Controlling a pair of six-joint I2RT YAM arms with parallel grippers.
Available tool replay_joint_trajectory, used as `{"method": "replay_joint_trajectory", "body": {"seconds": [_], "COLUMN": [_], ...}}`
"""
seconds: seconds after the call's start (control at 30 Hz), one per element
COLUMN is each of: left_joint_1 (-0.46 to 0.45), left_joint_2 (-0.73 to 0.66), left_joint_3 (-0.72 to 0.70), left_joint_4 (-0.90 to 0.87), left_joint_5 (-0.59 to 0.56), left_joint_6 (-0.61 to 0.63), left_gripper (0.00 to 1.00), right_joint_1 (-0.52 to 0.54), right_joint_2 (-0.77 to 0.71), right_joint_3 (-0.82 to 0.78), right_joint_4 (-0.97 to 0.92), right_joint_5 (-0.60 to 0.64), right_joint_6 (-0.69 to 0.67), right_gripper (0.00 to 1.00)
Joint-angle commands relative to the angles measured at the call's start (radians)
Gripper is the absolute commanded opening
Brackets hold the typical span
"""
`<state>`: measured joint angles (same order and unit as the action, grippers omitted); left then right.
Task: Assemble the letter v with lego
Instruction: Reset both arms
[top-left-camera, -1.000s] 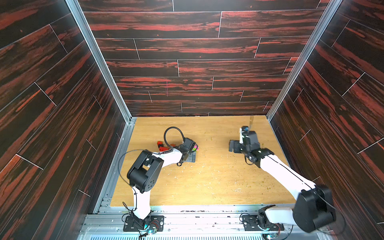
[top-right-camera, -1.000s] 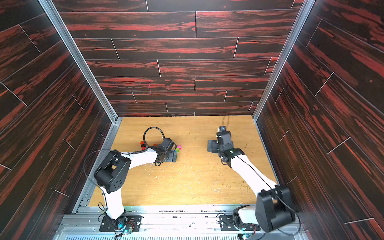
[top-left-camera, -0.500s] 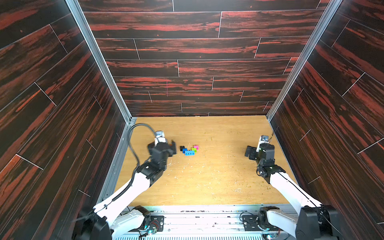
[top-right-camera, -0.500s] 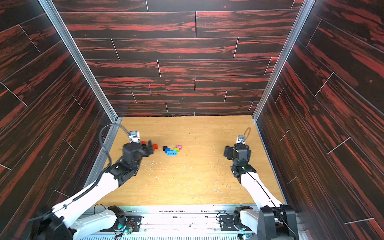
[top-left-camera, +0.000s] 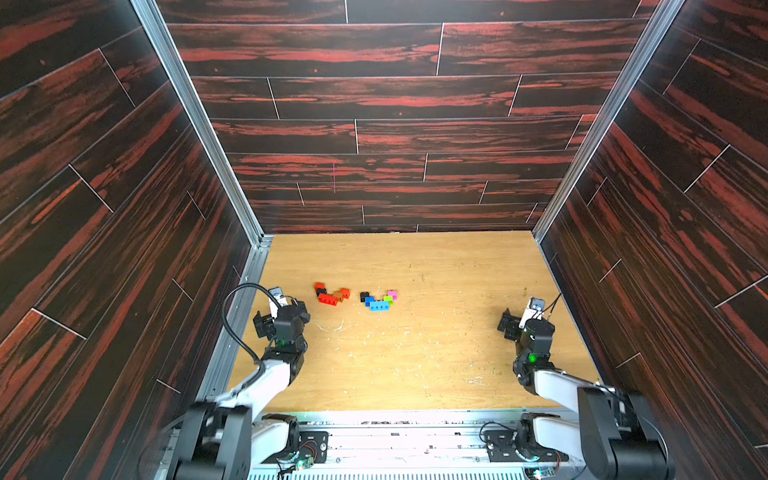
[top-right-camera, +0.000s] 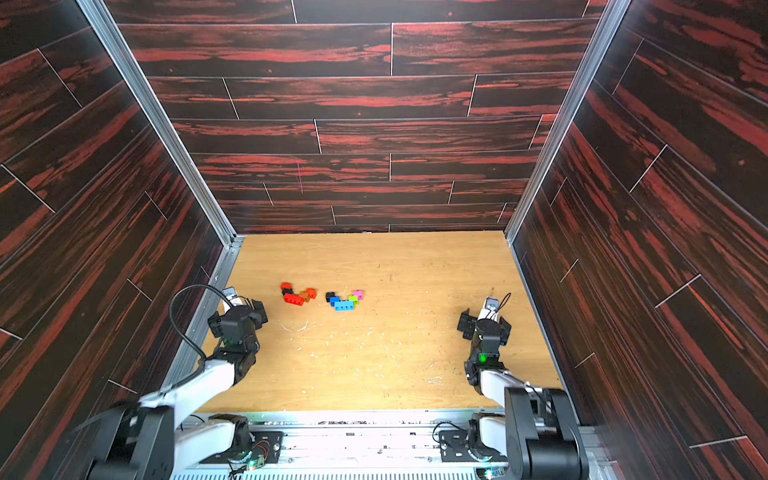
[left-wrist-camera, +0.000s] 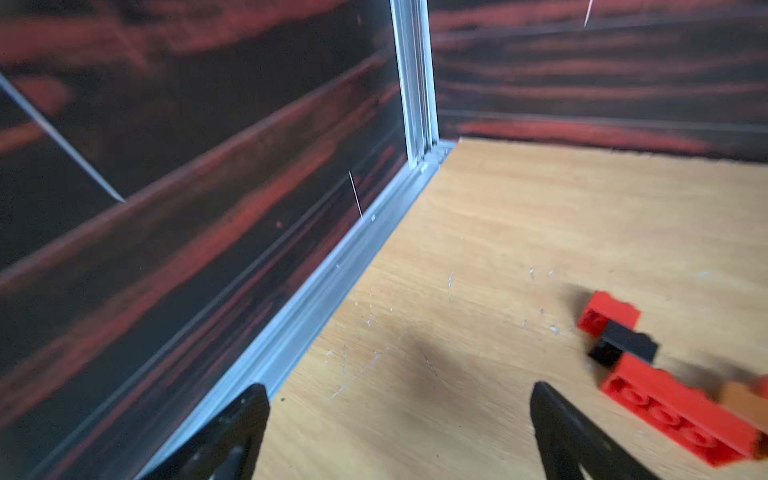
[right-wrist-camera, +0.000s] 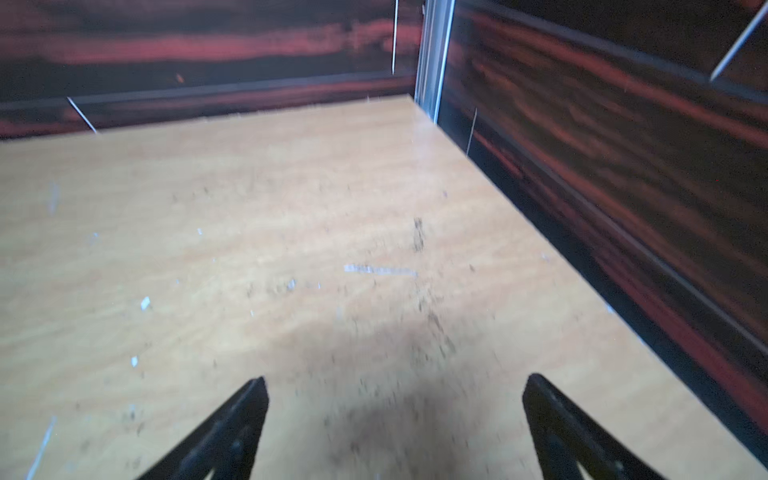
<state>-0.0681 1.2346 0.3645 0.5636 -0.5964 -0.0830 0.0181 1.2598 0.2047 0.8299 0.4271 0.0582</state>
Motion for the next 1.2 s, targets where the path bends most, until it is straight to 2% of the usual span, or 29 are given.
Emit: {"method": "replay_joint_trajectory", "body": {"seconds": [0.0, 0.1, 0.23, 0.37, 0.43, 0.53, 1.0, 1.07, 1.17], "left_joint_1": [0.039, 0.056, 0.057, 0.059, 0.06, 0.07, 0.071, 0.071, 0.072], "left_joint_2": [0.097, 0.114, 0.217, 0.31, 0.307, 0.307, 0.302, 0.302, 0.303], "left_joint_3": [-0.024, 0.021, -0.021, -0.004, 0.04, 0.049, 0.048, 0.048, 0.048], "left_joint_4": [0.204, 0.14, 0.323, 0.385, 0.287, 0.274, 0.271, 0.271, 0.271], "left_joint_5": [0.084, 0.212, 0.247, 0.292, 0.311, 0.331, 0.334, 0.334, 0.334], "left_joint_6": [-0.007, -0.01, -0.018, -0.001, 0.002, -0.004, -0.003, -0.003, -0.003], "left_gripper": [1.0, 1.0, 1.0, 1.0, 1.0, 1.0, 1.0, 1.0, 1.0], "right_joint_1": [-0.01, -0.018, -0.034, -0.12, -0.121, -0.116, -0.106, -0.093, -0.093], "right_joint_2": [0.026, 0.059, 0.128, 0.28, 0.291, 0.296, 0.295, 0.299, 0.296], "right_joint_3": [-0.003, 0.013, 0.044, -0.007, 0.03, 0.088, 0.097, 0.117, 0.111], "right_joint_4": [0.194, 0.212, 0.256, 0.496, 0.433, 0.324, 0.309, 0.274, 0.283], "right_joint_5": [-0.027, -0.061, -0.117, -0.224, -0.283, -0.322, -0.316, -0.379, -0.383], "right_joint_6": [-0.028, -0.027, 0.0, 0.09, 0.07, 0.043, 0.027, -0.014, -0.011], "right_gripper": [0.98, 0.98, 0.98, 0.99, 0.98, 0.98, 0.98, 0.98, 0.98]}}
